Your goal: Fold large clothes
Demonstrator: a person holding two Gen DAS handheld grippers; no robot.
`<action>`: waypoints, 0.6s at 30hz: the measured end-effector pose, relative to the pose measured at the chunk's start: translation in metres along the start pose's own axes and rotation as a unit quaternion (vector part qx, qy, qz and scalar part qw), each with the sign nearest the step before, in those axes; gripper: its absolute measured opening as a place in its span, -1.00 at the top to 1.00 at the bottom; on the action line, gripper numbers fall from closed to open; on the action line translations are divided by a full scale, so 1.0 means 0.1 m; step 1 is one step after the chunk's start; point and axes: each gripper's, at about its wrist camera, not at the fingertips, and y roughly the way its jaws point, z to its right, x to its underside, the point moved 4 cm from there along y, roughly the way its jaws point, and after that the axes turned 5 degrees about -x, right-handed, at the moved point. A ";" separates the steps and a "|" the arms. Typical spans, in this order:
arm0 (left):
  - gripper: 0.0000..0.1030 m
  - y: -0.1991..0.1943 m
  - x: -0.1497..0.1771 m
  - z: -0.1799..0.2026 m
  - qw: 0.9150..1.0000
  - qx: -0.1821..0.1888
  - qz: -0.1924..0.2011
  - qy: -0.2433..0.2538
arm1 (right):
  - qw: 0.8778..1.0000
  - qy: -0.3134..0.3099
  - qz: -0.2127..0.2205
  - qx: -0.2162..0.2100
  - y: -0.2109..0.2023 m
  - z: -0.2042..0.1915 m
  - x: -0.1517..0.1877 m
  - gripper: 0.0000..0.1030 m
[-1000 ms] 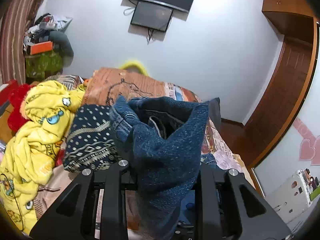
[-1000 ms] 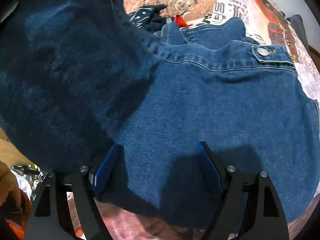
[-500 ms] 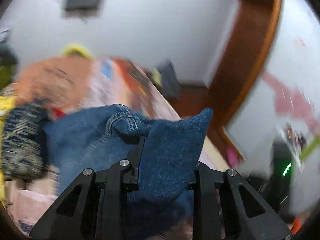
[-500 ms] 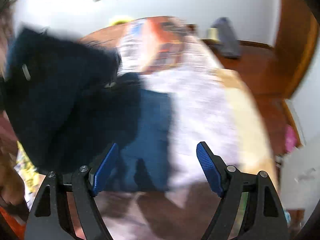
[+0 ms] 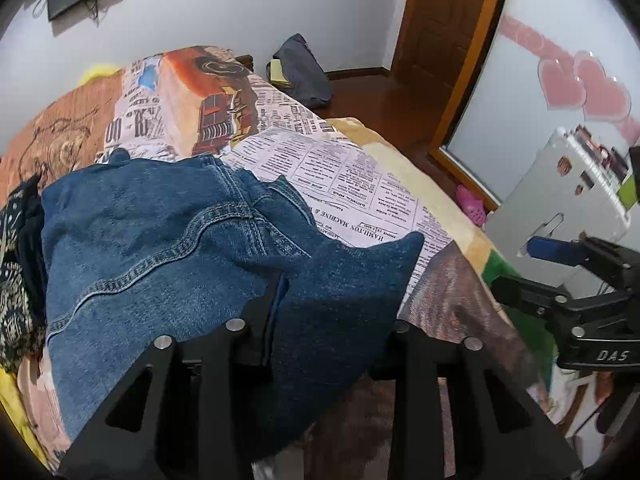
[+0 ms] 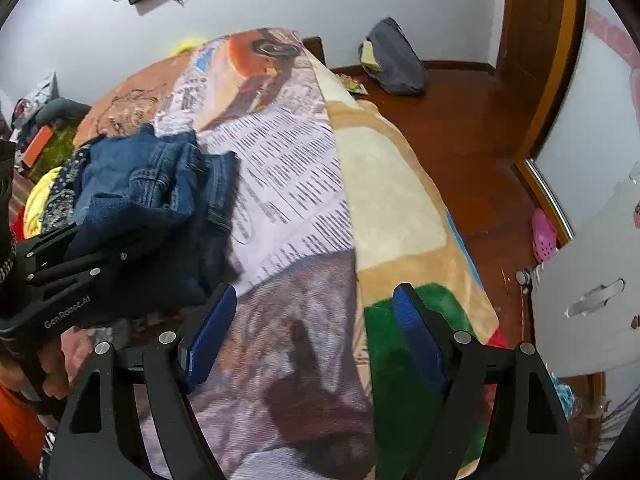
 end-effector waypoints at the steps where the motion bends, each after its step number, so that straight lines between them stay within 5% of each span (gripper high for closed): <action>1: 0.21 -0.03 -0.02 -0.01 1.000 0.008 0.000 -0.005 | 1.000 -0.004 0.005 -0.003 -0.04 -0.02 0.00 -0.51; 7: -0.18 -0.48 0.00 -0.08 0.998 0.038 0.033 -0.022 | 0.999 -0.030 0.039 -0.022 -0.17 -0.24 -0.15 -0.51; 12: -0.41 -0.90 0.05 -0.34 0.996 -0.022 0.088 -0.020 | 0.996 -0.053 0.053 -0.042 -0.22 -0.51 -0.24 -0.51; 18: -0.71 -1.00 0.18 -0.81 0.991 -0.095 0.091 -0.039 | 0.992 -0.085 0.050 -0.073 -0.08 -0.91 -0.29 -0.51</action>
